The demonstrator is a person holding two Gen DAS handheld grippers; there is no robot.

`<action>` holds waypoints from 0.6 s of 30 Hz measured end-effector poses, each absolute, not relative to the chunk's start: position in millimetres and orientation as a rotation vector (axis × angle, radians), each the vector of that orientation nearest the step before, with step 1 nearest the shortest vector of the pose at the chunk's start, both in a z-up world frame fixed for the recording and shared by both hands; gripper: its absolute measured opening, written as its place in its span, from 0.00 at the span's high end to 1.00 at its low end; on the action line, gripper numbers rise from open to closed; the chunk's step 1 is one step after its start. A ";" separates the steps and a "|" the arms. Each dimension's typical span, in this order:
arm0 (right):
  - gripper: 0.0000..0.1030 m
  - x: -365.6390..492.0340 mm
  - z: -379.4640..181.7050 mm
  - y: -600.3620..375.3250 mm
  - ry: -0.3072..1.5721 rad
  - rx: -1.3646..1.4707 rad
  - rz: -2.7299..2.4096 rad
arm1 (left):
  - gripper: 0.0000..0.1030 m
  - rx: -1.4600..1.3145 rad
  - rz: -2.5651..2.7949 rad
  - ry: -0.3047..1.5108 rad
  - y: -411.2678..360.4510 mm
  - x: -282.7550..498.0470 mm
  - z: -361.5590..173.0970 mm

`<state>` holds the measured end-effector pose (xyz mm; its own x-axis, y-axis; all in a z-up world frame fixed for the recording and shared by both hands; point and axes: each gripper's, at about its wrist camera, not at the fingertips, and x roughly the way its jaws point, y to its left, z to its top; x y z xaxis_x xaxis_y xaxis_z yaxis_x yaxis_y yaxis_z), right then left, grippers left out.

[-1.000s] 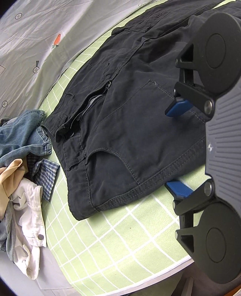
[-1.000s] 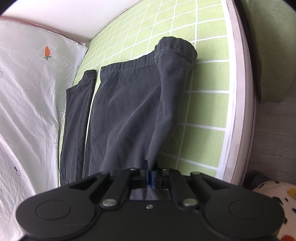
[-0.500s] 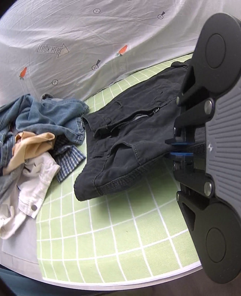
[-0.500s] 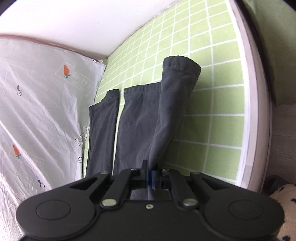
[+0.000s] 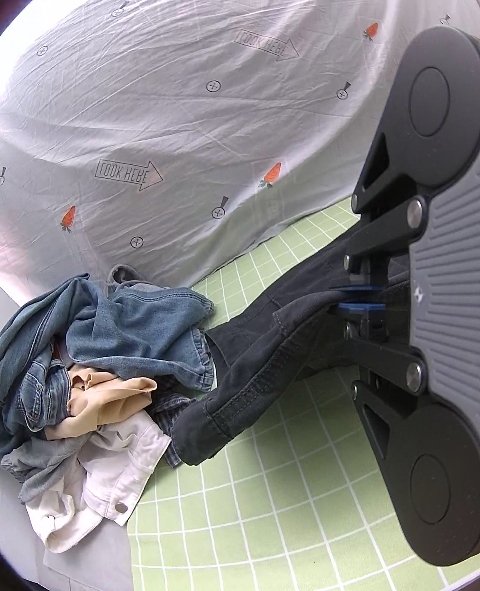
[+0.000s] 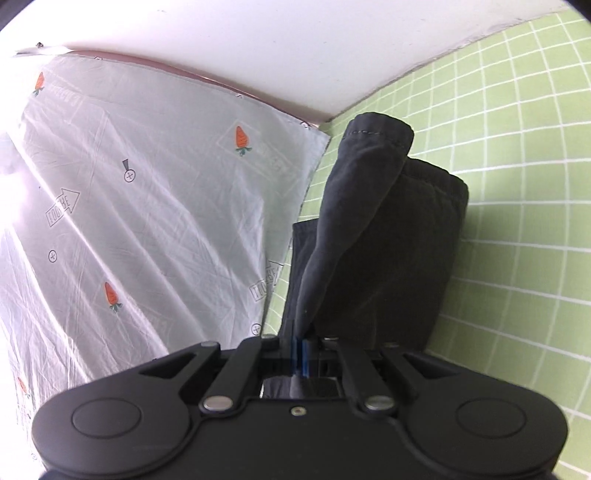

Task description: Fold clothes

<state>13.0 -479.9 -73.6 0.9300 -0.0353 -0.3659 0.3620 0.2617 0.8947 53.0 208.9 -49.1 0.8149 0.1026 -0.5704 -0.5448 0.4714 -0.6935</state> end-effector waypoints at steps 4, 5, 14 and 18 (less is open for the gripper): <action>0.97 56.9 -57.0 -486.3 0.268 1.279 -0.217 | 0.95 -1.013 0.401 0.456 208.2 76.7 -35.6; 0.97 68.7 -53.3 -487.7 0.261 1.278 -0.203 | 0.95 -1.004 0.399 0.451 207.2 84.8 -32.3; 0.97 178.8 -32.2 -494.1 0.271 1.207 -0.140 | 0.95 -0.949 0.414 0.429 206.1 151.6 -30.9; 0.97 229.2 -44.9 -494.4 0.335 1.201 -0.152 | 0.95 -0.951 0.444 0.457 213.4 184.6 -43.6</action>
